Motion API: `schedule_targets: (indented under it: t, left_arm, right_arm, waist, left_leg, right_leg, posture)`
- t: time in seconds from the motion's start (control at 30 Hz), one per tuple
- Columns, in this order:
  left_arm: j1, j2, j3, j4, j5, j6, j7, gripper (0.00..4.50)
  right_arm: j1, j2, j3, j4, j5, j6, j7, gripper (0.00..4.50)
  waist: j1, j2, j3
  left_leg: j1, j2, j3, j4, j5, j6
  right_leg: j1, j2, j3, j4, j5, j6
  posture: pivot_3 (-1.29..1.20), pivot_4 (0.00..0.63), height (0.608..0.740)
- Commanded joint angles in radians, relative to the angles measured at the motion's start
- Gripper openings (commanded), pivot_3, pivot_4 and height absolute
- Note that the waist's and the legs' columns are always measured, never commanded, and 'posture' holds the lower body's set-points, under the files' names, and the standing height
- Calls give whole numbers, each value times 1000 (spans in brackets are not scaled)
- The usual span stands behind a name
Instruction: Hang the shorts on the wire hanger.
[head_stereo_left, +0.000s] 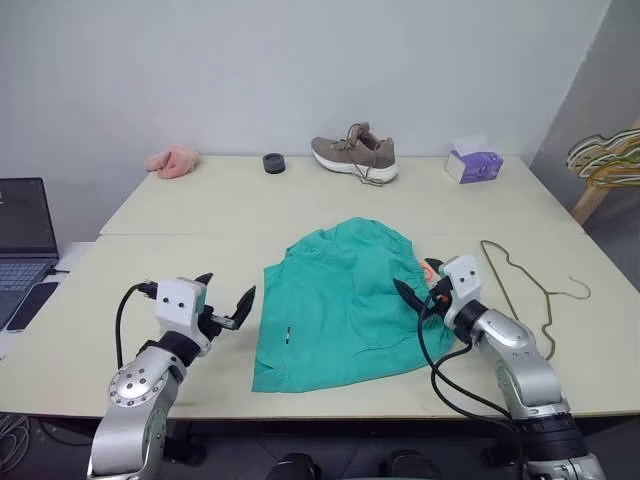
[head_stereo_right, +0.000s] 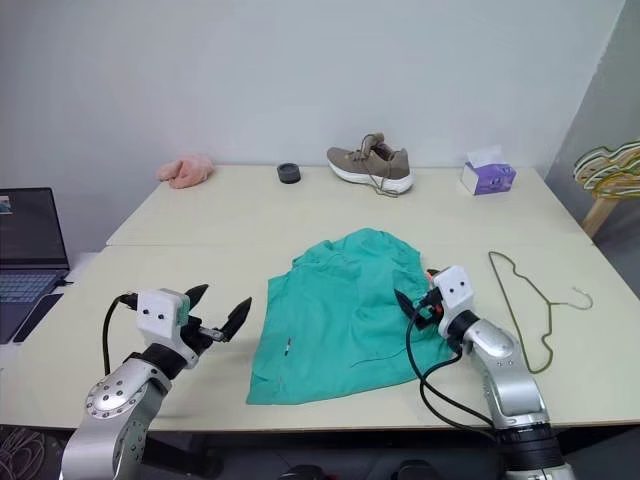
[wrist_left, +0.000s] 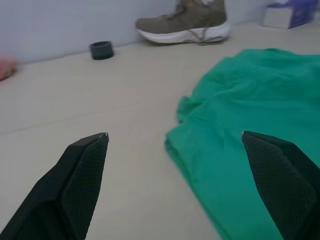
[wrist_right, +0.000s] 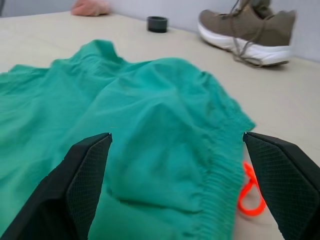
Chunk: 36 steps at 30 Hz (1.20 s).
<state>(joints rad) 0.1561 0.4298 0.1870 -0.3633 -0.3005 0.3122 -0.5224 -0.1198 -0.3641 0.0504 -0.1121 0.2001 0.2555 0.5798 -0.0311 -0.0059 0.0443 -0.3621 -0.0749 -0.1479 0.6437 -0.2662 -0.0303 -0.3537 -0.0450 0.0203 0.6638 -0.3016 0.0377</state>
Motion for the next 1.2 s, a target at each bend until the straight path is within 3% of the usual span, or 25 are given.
schedule_targets:
  t: [0.03, 0.23, 0.4, 0.77, 0.87, 1.2]
  left_arm:
    - [9, 94, -74, -89, -72, 54, -165, 4500]
    - [16, 320, -208, -91, -78, 85, -431, 4500]
    - [16, 440, -309, -2, 22, -4, -551, 4500]
    - [-69, 372, -380, 234, 160, -168, -524, 4500]
    - [-84, 351, -379, 262, 160, -174, -525, 3910]
    - [-107, 333, -364, 302, 181, -219, -488, 850]
  right_arm:
    - [24, -105, 29, -139, 87, 41, 184, 4479]
    - [106, -342, 55, -274, 167, 119, 421, 4479]
    - [119, -389, 47, -294, 171, 122, 447, 4479]
    - [154, -402, 40, -330, 139, 95, 444, 4479]
    - [156, -418, 33, -325, 133, 86, 454, 4500]
    - [99, -464, 90, -205, -17, -86, 464, 4500]
  waist:
    - [-2, 3, 2]
    - [-10, 6, 4]
    - [-28, 8, 7]
    - [-25, 10, 7]
    - [-26, 11, 7]
    - [-33, 13, 5]
  left_leg:
    - [0, 0, 1, 0, 0, 0]
    - [0, 1, 1, -1, 0, 0]
    - [0, 3, 2, -1, 0, 0]
    - [0, 2, 3, 0, -1, 1]
    - [0, 2, 3, 1, 0, 1]
    - [2, 2, 3, 1, 0, 1]
  right_leg:
    - [0, 0, 0, 0, -1, 1]
    - [0, 0, -1, 0, -5, 0]
    - [0, 0, -1, 0, -5, 0]
    - [0, -1, -1, -1, -5, 1]
    - [1, -2, -1, 0, -4, 2]
    - [1, -1, -1, 1, -4, 3]
  posture:
    - [-108, 0, 740]
    - [-147, 0, 740]
    - [-170, 0, 740]
    - [-202, 0, 740]
    - [-209, 0, 740]
    - [-207, 0, 740]
